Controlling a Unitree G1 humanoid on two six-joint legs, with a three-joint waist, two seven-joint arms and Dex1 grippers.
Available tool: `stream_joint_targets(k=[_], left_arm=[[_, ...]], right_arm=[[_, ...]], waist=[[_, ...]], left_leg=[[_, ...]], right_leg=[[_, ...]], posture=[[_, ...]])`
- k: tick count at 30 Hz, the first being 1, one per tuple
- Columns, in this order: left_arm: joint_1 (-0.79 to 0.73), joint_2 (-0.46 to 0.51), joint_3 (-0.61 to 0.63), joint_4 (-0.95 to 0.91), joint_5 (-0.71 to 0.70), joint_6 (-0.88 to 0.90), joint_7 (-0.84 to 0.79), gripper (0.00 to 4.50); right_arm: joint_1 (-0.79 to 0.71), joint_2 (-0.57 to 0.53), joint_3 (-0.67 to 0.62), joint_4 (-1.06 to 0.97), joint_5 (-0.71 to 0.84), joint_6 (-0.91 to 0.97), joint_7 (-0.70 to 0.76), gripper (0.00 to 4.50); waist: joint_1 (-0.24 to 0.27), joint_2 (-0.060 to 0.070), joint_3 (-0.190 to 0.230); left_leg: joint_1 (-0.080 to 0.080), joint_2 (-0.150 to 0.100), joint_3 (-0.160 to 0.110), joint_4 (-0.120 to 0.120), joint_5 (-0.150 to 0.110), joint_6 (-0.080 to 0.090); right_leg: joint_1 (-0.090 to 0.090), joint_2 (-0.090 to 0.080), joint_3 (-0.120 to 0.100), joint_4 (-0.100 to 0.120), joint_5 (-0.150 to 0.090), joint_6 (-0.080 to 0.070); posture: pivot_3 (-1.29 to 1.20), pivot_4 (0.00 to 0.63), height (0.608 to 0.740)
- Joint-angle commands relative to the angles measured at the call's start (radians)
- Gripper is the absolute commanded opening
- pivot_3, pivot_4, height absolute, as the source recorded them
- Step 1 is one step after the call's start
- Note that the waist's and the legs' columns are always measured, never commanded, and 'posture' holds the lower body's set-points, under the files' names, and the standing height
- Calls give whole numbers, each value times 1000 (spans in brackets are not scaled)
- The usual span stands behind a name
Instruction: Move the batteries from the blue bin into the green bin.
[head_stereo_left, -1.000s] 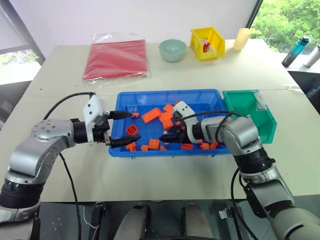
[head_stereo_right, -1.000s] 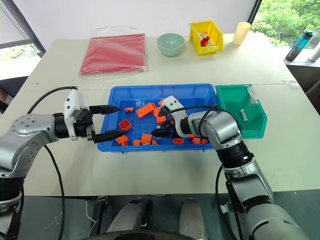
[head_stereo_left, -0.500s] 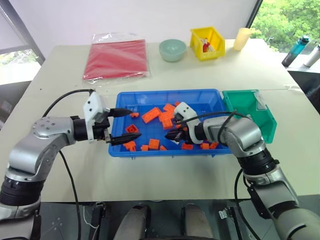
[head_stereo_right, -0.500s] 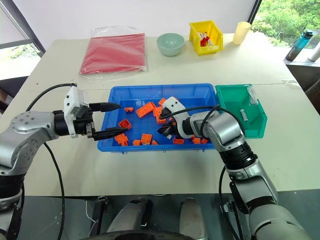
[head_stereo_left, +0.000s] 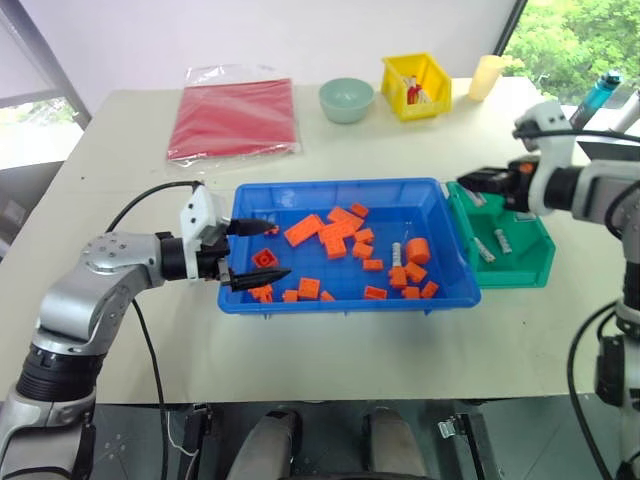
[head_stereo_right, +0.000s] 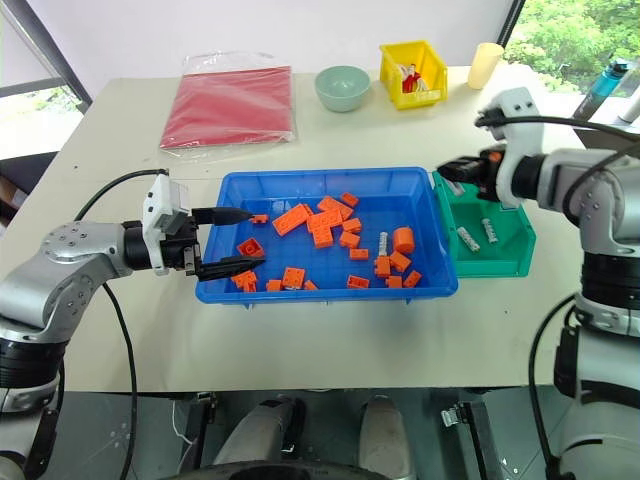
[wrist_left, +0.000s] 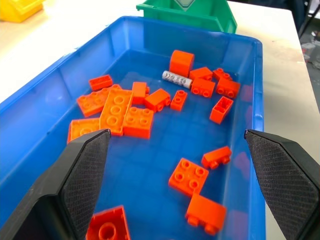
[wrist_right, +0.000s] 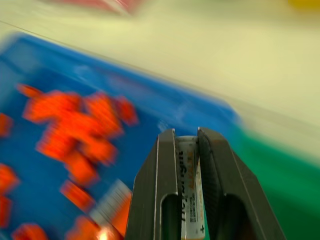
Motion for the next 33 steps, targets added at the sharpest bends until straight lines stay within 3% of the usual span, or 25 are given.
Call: stream_joint_targets(k=[1,2,8,11,18,23,33], left_arm=[[-24,0,8,2,6,-21,-10,4500],[-28,-1,7,6,7,-21,-12,4500],[-49,-1,2,18,10,-18,-21,4500],[-55,1,3,21,10,-16,-25,4500],[-53,-2,4,10,13,-10,-20,4500],[-41,-3,15,-11,8,-3,-3,4500],[28,15,66,-79,-19,25,47,4500]], right_arm=[[46,-15,-35,-13,-40,-74,-38,5],[61,-8,-46,4,-55,-95,-60,5],[50,-6,-18,27,-94,-207,-71,2919],[1,1,43,-24,-77,-244,0,2919],[-43,15,332,-129,-126,-375,230,2919],[-91,32,507,6,-279,-594,340,4449],[-169,76,593,327,-482,-941,481,4449]], waist=[[-3,0,0],[-3,0,0],[3,0,0],[2,0,0],[3,0,0],[7,-1,1],[1,-1,1]], left_leg=[[0,1,3,0,0,0],[0,2,6,0,0,0],[0,1,10,1,-1,2],[0,1,10,1,-1,2],[0,2,10,1,-1,2],[0,0,9,2,-1,2],[0,1,9,1,-1,2]], right_leg=[[-1,1,1,1,0,0],[-3,1,3,3,0,0],[-7,-1,6,8,0,0],[-7,-1,6,8,0,0],[-8,0,7,8,0,0],[-8,-1,7,8,0,0],[-9,0,7,8,0,0]], posture=[[0,150,717],[0,150,717],[0,150,717],[0,150,717],[0,150,717],[0,150,717],[0,150,717]])
